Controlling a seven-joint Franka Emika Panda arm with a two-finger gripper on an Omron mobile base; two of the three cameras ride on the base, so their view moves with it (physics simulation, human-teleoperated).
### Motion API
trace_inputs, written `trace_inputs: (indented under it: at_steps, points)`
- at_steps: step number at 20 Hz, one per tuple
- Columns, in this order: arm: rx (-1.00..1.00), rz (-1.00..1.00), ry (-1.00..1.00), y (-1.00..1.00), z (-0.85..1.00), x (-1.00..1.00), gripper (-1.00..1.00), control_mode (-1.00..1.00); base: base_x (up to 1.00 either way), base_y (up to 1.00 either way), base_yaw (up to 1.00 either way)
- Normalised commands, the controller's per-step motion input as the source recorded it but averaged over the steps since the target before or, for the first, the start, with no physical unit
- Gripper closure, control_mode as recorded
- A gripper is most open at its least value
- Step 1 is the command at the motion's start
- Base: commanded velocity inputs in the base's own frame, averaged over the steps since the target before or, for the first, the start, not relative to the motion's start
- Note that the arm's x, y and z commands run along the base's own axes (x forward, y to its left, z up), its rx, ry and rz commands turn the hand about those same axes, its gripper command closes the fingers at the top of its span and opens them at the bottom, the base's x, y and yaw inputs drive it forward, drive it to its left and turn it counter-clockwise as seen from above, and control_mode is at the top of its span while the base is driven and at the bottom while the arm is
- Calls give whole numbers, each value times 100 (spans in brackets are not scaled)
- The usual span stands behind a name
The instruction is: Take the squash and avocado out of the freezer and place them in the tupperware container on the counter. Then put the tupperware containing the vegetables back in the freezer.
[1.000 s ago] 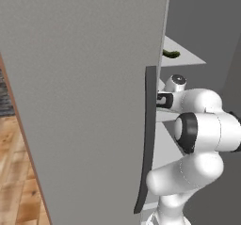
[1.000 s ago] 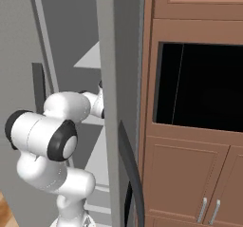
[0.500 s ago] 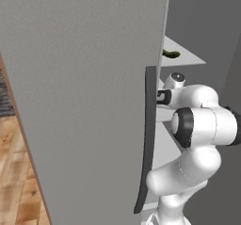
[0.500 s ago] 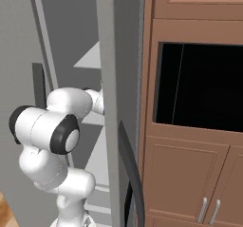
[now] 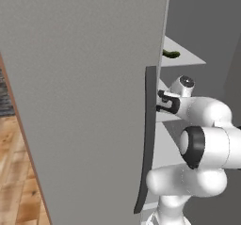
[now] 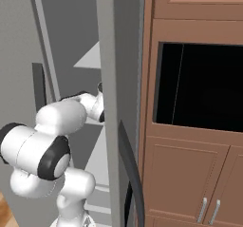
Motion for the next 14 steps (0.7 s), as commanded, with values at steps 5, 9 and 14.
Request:
trace_inputs:
  at_steps: [5, 9, 14]
  points:
    - [0, 0, -22, 0, 60, -100, 100, -100, 0, 0, 0]
    - [0, 0, -10, 7, 98, -100, 100, -100, 0, 0, 0]
    - [0, -2, 0, 7, 100, -100, 100, -100, 0, 0, 0]
